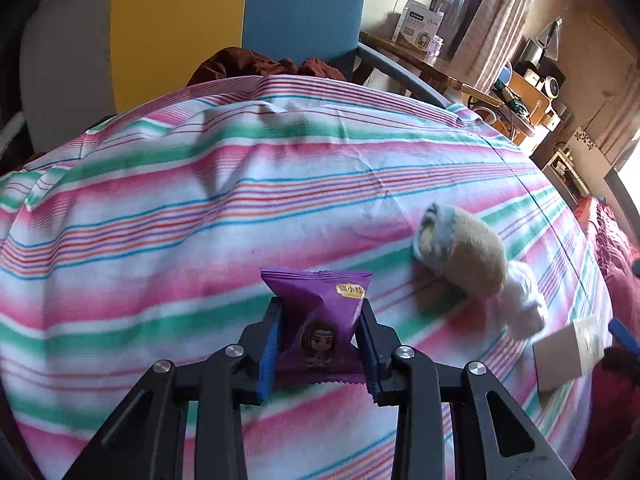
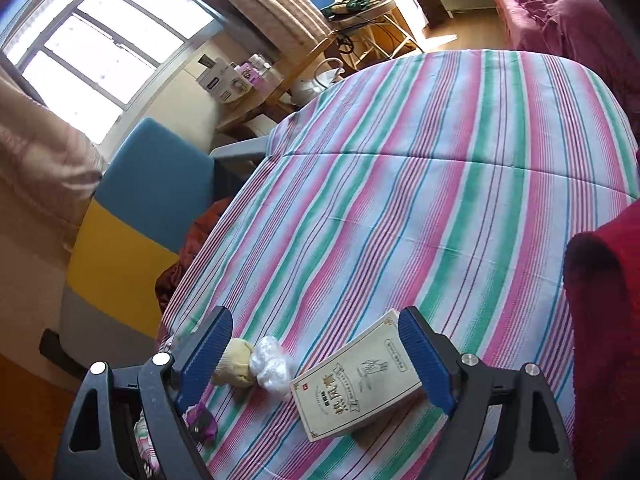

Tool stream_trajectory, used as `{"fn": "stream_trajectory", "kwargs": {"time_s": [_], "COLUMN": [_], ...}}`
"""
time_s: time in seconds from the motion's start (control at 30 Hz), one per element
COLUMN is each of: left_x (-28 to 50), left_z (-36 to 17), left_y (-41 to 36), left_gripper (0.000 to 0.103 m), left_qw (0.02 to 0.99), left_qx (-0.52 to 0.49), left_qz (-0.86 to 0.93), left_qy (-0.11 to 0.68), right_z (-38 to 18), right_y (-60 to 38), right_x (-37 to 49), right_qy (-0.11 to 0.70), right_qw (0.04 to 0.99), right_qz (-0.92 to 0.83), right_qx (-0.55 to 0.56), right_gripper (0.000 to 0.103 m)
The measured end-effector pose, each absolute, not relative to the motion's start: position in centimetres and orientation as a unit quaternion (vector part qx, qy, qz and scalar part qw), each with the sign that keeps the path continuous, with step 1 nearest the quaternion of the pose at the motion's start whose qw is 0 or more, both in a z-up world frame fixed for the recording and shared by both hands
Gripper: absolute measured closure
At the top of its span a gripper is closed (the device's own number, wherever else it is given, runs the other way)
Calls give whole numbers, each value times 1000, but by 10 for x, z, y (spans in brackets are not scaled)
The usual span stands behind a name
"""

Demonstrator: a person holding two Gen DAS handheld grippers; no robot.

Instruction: Organize objects

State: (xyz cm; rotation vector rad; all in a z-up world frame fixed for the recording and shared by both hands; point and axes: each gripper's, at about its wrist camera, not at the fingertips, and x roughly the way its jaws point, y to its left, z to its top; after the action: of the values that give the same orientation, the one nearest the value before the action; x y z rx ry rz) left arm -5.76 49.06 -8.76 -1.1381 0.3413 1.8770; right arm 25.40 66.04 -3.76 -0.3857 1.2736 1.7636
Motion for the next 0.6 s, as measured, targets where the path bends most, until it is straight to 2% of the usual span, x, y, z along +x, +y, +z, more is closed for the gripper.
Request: {"fn": "stream_trajectory", "kwargs": {"time_s": [0.2, 0.33, 0.43, 0.6], "left_x": [-9, 19, 37, 56], "left_z": [-87, -86, -87, -87], "left_y": [432, 395, 371, 343], "left_gripper": [68, 68, 68, 68], "left_qw": [464, 476, 483, 485], "left_qx": [-435, -423, -417, -417], "left_qz": [754, 752, 751, 752], "left_qy": [164, 168, 170, 160], "right_z": [-53, -70, -79, -93], "right_y": [670, 672, 663, 630], "right_x": [258, 236, 209, 144], "right_qy": [524, 541, 556, 561], "right_qw": [484, 440, 358, 169], "right_qz": [676, 676, 697, 723], "right_qx": [-185, -239, -276, -367], "right_gripper": [16, 16, 16, 16]}}
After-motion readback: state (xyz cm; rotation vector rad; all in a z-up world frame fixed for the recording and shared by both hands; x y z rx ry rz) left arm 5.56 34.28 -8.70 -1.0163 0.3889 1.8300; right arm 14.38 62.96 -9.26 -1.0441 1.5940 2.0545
